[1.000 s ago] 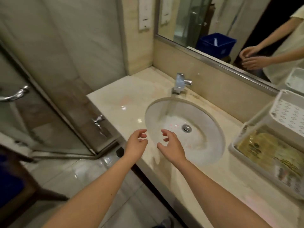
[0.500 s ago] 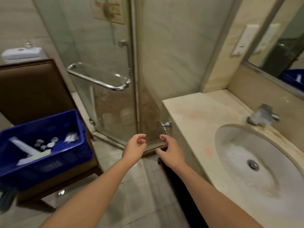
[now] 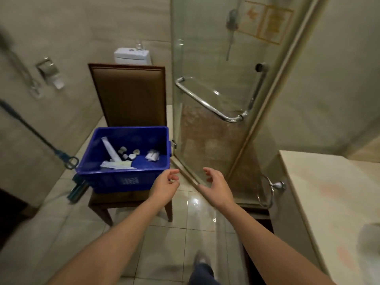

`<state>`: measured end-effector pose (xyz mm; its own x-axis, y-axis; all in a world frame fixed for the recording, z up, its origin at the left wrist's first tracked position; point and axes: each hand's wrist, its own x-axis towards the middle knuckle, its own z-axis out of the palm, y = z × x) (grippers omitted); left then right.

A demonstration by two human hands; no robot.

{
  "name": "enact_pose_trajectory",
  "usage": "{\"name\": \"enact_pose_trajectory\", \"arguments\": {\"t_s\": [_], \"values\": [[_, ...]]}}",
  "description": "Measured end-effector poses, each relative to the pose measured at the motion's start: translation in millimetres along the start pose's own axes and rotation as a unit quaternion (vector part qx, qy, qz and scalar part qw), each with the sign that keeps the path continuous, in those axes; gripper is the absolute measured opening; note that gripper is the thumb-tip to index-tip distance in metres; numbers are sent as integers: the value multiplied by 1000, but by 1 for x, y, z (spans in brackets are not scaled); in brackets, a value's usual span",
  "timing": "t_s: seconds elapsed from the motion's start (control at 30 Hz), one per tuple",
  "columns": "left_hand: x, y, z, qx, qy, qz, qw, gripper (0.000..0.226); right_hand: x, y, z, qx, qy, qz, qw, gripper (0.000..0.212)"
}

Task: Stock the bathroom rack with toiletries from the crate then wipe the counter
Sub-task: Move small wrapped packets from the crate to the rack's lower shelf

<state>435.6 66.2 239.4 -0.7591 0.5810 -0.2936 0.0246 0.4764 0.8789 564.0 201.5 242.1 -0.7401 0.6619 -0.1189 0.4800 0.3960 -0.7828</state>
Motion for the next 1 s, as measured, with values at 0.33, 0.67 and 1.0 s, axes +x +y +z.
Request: {"name": "enact_pose_trajectory", "arguments": {"t_s": [0.33,0.67,1.0], "values": [[59,-27,-64,-24,137,-59,989,33,106,-57,57,-19,-131,-70,989,61],[123,-33,-92,-54,201,-112,972,29,205,-79,88,-14,-205,-99,974,57],[180,-44,-98,-79,200,-151,965,28,267,-79,113,-9,-244,-59,968,55]]}}
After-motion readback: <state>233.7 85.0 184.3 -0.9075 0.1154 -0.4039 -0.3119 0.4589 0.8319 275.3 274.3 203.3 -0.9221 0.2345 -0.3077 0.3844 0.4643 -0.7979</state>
